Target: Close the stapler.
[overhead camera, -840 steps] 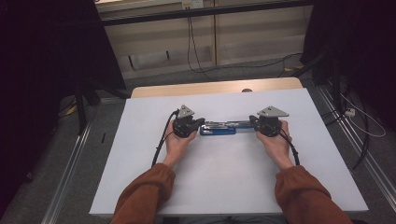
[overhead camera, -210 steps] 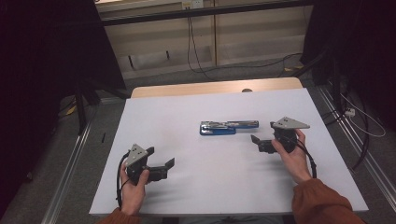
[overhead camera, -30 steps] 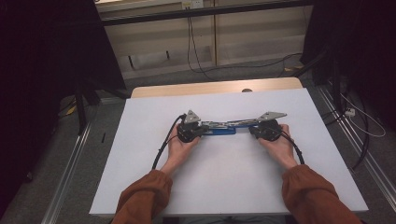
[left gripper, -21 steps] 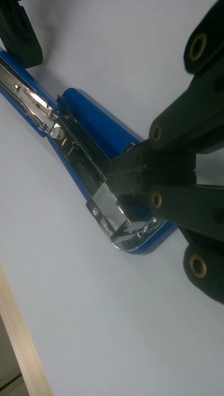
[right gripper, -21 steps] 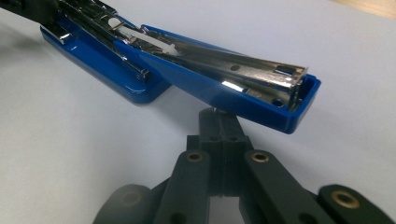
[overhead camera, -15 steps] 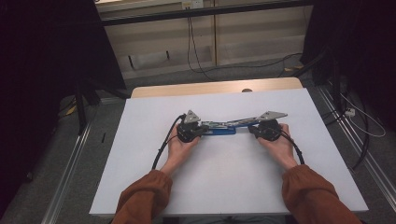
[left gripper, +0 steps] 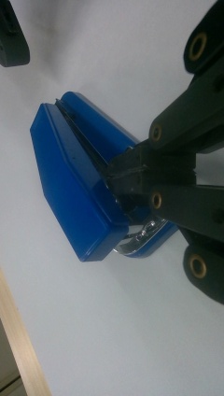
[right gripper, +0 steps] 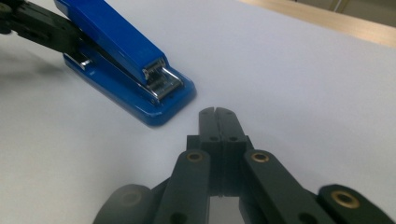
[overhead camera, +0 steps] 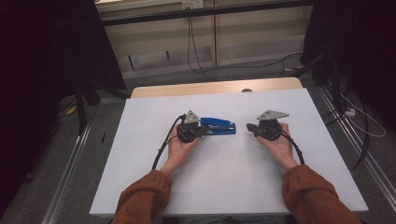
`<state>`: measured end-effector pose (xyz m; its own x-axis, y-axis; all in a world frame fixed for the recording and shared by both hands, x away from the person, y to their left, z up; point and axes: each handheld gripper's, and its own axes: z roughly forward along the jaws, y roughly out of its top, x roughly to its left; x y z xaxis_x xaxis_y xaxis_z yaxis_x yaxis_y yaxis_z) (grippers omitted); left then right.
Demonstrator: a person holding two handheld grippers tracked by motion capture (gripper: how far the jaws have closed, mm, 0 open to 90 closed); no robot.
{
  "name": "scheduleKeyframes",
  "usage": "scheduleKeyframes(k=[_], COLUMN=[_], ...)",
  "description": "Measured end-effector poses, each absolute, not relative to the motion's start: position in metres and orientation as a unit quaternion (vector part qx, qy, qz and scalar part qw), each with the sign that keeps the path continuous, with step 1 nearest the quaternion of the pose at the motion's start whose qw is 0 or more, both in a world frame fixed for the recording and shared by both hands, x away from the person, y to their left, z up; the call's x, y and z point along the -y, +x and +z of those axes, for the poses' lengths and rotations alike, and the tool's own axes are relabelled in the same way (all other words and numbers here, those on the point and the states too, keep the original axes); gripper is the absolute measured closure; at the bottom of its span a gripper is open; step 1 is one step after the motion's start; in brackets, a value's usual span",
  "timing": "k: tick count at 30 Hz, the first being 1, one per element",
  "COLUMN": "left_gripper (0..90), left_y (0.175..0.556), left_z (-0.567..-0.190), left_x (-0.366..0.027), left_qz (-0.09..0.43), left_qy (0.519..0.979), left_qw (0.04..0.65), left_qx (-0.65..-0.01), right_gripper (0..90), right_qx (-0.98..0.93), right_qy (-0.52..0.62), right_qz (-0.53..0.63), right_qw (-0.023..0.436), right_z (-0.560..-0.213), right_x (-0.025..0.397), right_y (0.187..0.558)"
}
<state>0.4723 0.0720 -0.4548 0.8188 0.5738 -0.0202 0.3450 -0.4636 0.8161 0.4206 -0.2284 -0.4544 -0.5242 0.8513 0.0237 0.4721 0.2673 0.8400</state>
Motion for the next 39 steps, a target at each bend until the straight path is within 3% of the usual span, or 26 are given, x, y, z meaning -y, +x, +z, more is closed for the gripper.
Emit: scheduleKeyframes(k=[12, 23, 30, 33, 38, 39], left_gripper=[88.0, 74.9, 59.9, 49.9, 24.6, 23.3], left_y=[0.472, 0.462, 0.462, 0.462, 0.462, 0.462], left_z=[-0.455, -0.453, -0.45, -0.449, -0.449, -0.449], left_x=[-0.075, -0.084, -0.093, -0.095, -0.096, -0.095], left_qz=[0.124, 0.109, 0.109, 0.125, 0.122, 0.121], left_qy=[0.841, 0.838, 0.822, 0.817, 0.815, 0.815], left_qw=[0.443, 0.447, 0.466, 0.466, 0.456, 0.456], left_qx=[-0.287, -0.294, -0.309, -0.316, -0.335, -0.335], right_gripper=[90.0, 77.0, 64.9, 53.3, 32.9, 29.8], right_qx=[-0.756, -0.748, -0.742, -0.738, -0.736, -0.736], right_qy=[0.423, 0.43, 0.43, 0.433, 0.44, 0.442], right_qz=[0.446, 0.457, 0.468, 0.473, 0.468, 0.469], right_qw=[0.226, 0.217, 0.212, 0.21, 0.215, 0.208], right_z=[-0.451, -0.449, -0.448, -0.447, -0.447, -0.447], right_x=[0.226, 0.23, 0.231, 0.23, 0.231, 0.231], right_y=[0.419, 0.419, 0.417, 0.417, 0.417, 0.417])
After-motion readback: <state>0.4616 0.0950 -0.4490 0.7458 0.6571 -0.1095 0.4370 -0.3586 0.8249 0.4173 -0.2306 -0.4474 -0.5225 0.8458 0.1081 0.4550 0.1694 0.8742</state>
